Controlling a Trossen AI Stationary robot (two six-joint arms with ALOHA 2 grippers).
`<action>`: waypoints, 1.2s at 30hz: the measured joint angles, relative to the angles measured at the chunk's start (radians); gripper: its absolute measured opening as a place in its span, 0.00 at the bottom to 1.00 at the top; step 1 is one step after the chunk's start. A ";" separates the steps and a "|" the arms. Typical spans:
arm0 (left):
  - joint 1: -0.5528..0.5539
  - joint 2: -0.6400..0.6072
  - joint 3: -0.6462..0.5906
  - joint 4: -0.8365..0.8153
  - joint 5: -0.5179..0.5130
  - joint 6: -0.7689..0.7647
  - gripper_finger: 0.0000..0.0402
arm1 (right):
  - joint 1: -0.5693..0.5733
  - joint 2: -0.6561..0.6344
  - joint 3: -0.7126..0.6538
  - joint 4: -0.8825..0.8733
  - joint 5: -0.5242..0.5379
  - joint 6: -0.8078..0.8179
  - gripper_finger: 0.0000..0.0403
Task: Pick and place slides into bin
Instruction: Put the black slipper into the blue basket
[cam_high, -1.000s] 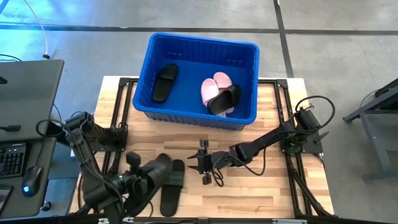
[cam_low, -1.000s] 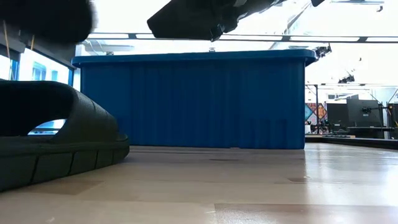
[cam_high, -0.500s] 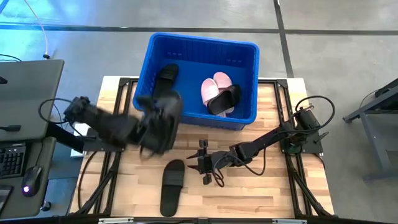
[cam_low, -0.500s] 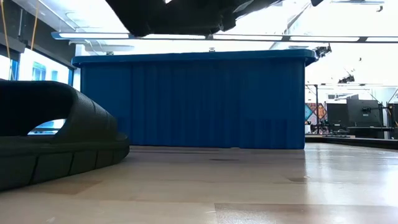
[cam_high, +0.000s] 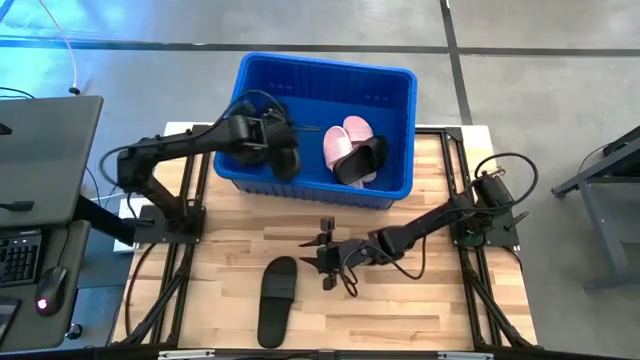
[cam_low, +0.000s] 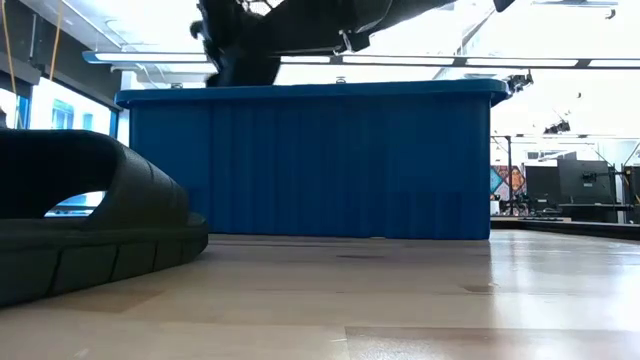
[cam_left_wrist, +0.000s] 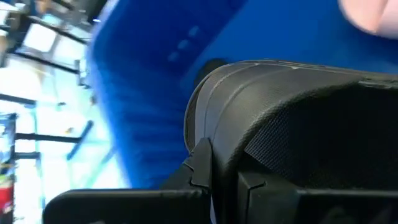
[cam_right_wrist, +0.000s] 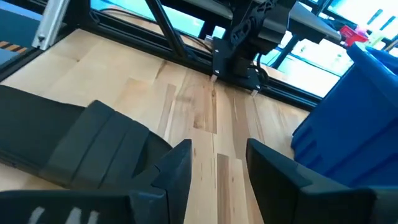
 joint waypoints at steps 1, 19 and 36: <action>0.017 0.014 -0.012 0.047 0.023 0.031 0.01 | -0.002 0.000 0.000 -0.005 0.000 0.002 0.35; 0.123 0.230 -0.042 0.065 0.274 -0.085 0.02 | -0.004 0.000 0.000 -0.087 -0.001 0.129 0.35; 0.221 0.353 -0.069 0.145 0.251 -0.028 0.02 | -0.004 0.000 0.000 -0.120 -0.002 0.204 0.35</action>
